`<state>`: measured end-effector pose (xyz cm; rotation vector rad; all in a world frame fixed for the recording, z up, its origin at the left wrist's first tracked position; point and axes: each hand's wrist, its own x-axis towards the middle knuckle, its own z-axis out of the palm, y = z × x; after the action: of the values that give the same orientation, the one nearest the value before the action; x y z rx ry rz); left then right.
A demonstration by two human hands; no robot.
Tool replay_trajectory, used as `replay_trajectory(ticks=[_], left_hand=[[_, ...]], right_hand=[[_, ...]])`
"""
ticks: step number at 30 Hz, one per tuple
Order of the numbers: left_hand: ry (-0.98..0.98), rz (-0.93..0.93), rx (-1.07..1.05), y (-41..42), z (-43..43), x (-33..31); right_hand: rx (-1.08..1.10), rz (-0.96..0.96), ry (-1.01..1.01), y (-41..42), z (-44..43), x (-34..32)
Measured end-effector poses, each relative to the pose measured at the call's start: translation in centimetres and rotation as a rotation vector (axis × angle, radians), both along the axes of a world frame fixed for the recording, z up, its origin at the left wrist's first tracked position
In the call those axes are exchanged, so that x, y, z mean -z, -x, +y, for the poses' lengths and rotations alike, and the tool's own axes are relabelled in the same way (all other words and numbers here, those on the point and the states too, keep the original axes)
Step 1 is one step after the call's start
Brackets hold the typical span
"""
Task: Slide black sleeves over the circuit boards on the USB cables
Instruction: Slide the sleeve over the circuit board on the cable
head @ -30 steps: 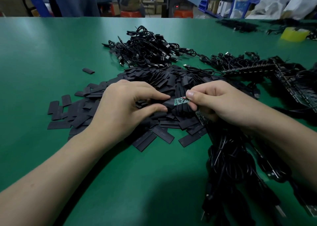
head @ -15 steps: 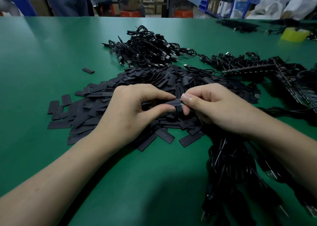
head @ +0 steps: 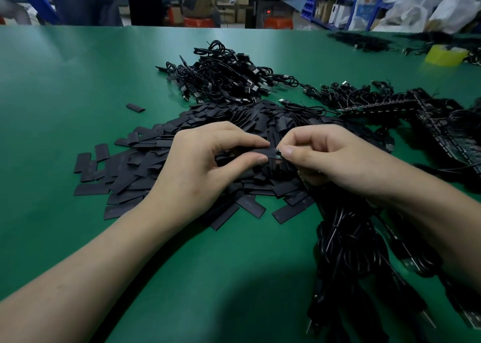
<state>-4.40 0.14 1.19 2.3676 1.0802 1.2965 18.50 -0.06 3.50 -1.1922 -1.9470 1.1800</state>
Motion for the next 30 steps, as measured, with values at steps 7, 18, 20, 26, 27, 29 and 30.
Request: replay_trajectory(ticks=[7,18,20,26,27,29,30], left_hand=[[-0.092,0.068,0.02,0.09,0.02,0.26],[-0.225,0.142,-0.001,0.41,0.33,0.48],[-0.216,0.137,0.001,0.39,0.3,0.49],[-0.164,0.133,0.039,0.22,0.31,0.45],[-0.171,0.137,0.04,0.24,0.34,0.45],[-0.198,0.149,0.038,0.25,0.43,0.47],[-0.214,0.159,0.034,0.26,0.47,0.51]], right_hand=[[0.022,-0.022,-0.024,0.16,0.02,0.07],[0.048,-0.094,-0.091,0.19,0.05,0.22],[0.056,-0.134,-0.114,0.2,0.05,0.23],[0.039,-0.143,-0.11,0.23,-0.02,0.1],[0.038,-0.137,-0.103,0.26,-0.03,0.1],[0.029,-0.122,-0.085,0.34,-0.05,0.13],[0.023,-0.11,-0.072,0.39,-0.06,0.17]])
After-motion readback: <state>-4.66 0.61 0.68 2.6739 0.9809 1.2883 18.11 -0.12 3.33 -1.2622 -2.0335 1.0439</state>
